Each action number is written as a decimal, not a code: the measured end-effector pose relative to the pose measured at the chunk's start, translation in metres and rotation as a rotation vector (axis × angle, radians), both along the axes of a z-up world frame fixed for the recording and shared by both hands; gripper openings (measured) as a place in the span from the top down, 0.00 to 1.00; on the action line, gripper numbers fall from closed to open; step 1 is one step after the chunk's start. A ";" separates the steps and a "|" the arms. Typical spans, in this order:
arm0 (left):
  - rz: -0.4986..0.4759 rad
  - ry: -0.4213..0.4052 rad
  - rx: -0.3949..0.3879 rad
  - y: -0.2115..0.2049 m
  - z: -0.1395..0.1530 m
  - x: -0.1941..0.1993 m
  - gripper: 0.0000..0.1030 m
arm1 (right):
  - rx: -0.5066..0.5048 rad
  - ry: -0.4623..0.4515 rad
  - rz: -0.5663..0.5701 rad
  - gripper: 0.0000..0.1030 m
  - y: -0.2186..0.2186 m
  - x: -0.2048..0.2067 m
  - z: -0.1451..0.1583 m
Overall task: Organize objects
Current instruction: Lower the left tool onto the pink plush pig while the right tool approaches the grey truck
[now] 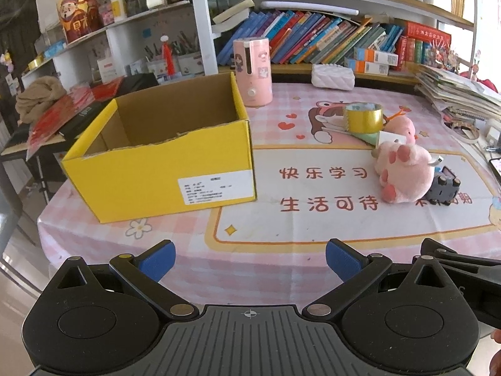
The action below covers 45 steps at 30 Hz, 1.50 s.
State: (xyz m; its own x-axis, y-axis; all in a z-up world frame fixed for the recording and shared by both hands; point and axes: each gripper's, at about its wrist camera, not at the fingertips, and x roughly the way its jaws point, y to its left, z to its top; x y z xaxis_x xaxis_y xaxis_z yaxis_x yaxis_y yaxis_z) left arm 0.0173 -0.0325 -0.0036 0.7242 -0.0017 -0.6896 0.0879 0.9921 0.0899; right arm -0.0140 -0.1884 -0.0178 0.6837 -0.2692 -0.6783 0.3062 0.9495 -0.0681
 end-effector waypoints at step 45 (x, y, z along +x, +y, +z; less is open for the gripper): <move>-0.095 0.011 -0.150 -0.127 -0.004 0.087 0.02 | 0.073 -0.110 0.096 0.28 -0.155 0.099 0.004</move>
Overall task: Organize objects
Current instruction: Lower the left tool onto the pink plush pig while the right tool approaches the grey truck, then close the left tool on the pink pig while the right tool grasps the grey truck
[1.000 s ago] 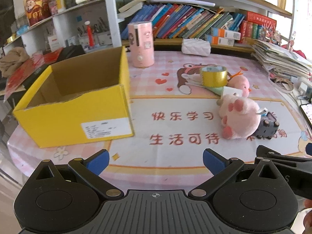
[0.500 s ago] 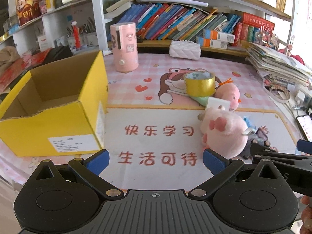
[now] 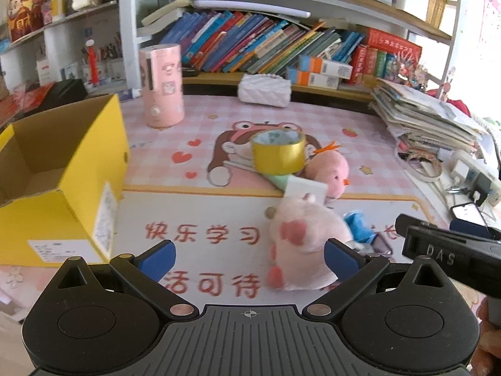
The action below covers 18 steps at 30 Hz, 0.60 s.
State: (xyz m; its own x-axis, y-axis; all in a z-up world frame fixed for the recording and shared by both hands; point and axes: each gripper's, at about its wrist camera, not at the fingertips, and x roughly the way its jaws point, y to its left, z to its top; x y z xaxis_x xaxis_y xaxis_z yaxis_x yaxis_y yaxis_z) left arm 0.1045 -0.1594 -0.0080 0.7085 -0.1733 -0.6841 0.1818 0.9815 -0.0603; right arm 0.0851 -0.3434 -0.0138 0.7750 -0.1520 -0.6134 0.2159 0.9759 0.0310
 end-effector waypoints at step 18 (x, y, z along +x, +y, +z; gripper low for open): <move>-0.017 -0.008 -0.044 -0.025 0.001 0.013 0.04 | 0.048 -0.053 -0.014 0.29 -0.033 0.012 0.004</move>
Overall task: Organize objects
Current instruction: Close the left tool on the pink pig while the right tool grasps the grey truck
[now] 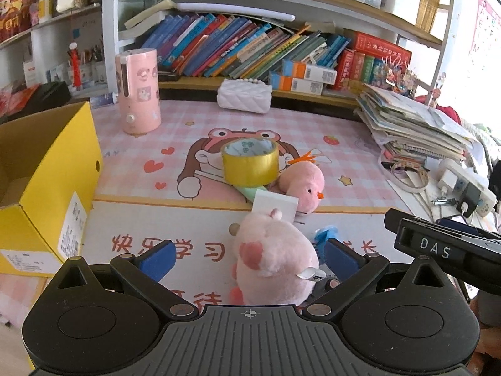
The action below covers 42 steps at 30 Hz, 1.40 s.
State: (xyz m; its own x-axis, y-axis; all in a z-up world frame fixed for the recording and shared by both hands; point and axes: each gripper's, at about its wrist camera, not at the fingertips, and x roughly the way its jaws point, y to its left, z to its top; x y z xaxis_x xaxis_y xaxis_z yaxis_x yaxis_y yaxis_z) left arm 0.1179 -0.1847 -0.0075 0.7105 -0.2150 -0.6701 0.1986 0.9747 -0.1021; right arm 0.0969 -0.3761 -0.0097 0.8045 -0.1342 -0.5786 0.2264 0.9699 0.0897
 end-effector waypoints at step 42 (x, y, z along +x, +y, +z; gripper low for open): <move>0.288 0.171 -0.132 0.058 -0.031 0.026 0.36 | 0.024 0.155 0.212 0.17 0.030 0.023 -0.027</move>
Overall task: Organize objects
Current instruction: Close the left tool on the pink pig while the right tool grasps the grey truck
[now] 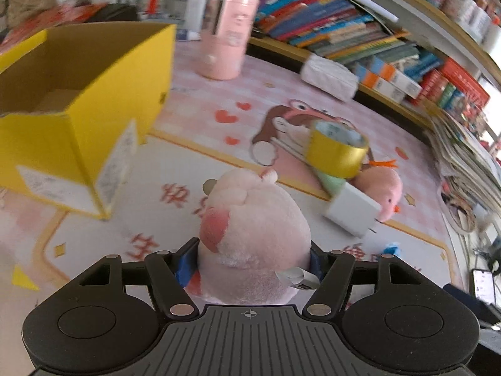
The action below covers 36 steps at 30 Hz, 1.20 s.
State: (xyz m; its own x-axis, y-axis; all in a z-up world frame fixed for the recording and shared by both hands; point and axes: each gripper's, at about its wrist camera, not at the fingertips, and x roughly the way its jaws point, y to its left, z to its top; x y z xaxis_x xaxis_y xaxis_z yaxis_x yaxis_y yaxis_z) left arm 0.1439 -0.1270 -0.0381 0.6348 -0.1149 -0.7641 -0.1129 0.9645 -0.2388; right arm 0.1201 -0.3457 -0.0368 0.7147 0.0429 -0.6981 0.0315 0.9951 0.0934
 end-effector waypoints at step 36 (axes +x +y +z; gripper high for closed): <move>-0.169 -0.232 -0.019 0.049 0.044 -0.060 0.35 | -0.064 -0.113 -0.002 0.38 0.065 -0.025 0.026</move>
State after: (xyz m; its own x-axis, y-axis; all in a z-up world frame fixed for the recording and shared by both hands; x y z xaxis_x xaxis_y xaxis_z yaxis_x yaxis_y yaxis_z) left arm 0.0838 -0.0778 0.0057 0.7629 -0.2469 -0.5975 0.1086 0.9600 -0.2580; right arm 0.0951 -0.2804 -0.0108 0.7891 -0.0009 -0.6143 0.0265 0.9991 0.0326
